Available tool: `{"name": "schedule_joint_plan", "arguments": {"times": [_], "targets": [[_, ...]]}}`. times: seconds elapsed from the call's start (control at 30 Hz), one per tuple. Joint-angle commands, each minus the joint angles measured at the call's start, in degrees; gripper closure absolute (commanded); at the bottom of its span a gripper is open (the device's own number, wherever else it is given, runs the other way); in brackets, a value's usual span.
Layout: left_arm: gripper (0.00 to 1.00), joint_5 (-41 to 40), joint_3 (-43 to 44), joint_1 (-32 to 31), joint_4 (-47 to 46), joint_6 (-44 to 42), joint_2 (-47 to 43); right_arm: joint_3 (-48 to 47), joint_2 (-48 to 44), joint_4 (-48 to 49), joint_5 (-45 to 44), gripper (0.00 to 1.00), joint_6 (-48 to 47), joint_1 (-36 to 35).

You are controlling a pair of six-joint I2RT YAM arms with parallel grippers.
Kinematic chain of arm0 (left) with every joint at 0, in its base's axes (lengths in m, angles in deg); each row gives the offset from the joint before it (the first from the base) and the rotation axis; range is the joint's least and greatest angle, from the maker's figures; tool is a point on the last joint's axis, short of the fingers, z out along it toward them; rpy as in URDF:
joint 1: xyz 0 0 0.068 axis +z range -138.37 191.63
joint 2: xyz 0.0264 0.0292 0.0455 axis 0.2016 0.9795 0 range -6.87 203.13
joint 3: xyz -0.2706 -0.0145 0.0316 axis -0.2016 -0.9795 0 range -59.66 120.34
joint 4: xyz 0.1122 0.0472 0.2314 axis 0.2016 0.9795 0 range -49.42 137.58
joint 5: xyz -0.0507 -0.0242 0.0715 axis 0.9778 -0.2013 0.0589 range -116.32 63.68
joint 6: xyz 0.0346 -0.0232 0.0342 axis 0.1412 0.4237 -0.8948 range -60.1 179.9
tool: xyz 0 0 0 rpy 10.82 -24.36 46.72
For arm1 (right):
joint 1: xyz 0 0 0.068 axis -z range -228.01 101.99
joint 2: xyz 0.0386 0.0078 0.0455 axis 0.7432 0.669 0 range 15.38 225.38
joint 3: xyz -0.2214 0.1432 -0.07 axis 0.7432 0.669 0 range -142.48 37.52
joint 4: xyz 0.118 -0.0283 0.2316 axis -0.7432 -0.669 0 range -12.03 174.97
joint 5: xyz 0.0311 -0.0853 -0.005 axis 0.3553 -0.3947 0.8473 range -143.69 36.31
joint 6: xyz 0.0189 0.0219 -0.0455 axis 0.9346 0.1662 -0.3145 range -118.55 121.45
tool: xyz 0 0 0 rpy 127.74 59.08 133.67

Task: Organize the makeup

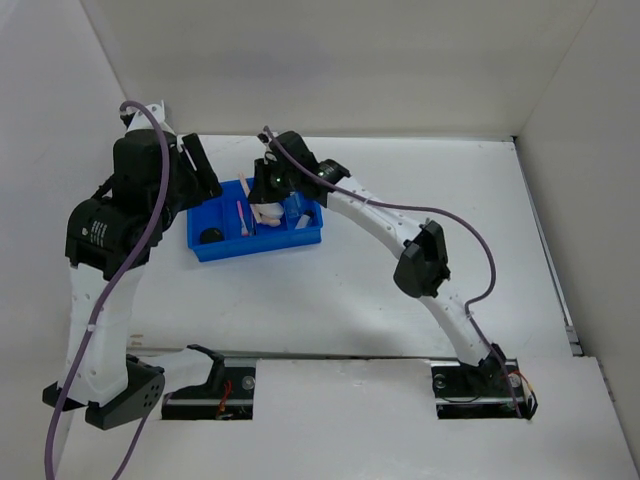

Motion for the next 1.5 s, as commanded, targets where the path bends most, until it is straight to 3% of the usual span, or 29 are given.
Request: {"name": "schedule_joint_plan", "arguments": {"times": [0.0, 0.4, 0.47, 0.5, 0.6, 0.67, 0.8, 0.9, 0.97, 1.03, 1.2, 1.33, 1.47], "targets": [[0.42, -0.68, 1.40, 0.18, 0.47, -0.40, -0.77, -3.83, 1.24, 9.04, 4.80, 0.92, 3.33, -0.37], [0.42, -0.16, -0.36, 0.18, 1.61, 0.13, -1.82, -7.88, 11.70, 19.59, 3.04, 0.87, 7.72, -0.90], [0.42, -0.16, -0.36, 0.18, 1.61, 0.13, -1.82, -9.72, 12.93, 19.60, 3.04, 0.81, 7.72, -0.90], [0.42, -0.77, -0.36, 0.18, 2.22, 0.13, -1.82, -9.73, 13.55, 19.60, 3.04, 0.64, 8.24, -0.90], [0.42, -0.77, -0.36, 0.18, 2.75, 0.13, -1.82, -9.73, 12.07, 19.60, 3.04, 0.36, 8.25, -0.90], [0.42, -0.77, -0.36, 0.18, 2.75, 0.13, -1.82, -8.51, 9.79, 19.60, 1.81, 0.31, 7.72, -0.90], [0.42, -0.77, -0.36, 0.18, 2.06, 0.13, -1.82, -1.48, 1.18, 18.99, -2.39, 0.33, 5.71, -0.38], [0.42, -1.82, -0.36, 0.18, 1.52, 0.13, -2.35, 4.92, -6.64, 14.16, -7.13, 0.43, 2.89, 0.94], [0.42, -1.83, -0.36, 0.18, 1.52, 0.13, -2.35, 15.36, -14.78, 12.49, -15.48, 0.53, 2.28, 2.61], [0.42, -2.53, -1.50, 0.18, 1.52, 0.13, -2.87, 24.59, -20.96, 12.48, -21.27, 0.56, 2.27, 5.76], [0.42, -3.06, -2.73, 0.18, 0.39, -0.40, -2.88, 57.29, -40.71, 14.24, -22.54, 0.54, 6.14, 18.15], [0.42, -1.65, -5.19, 0.18, -2.24, -0.40, -4.01, 69.88, -46.38, 11.62, -21.66, 0.41, 6.84, 28.70], [0.42, -1.12, -5.19, 0.18, -2.78, -0.40, -3.50, 74.29, -45.60, 8.53, -21.04, 0.39, 7.45, 35.12]]}}
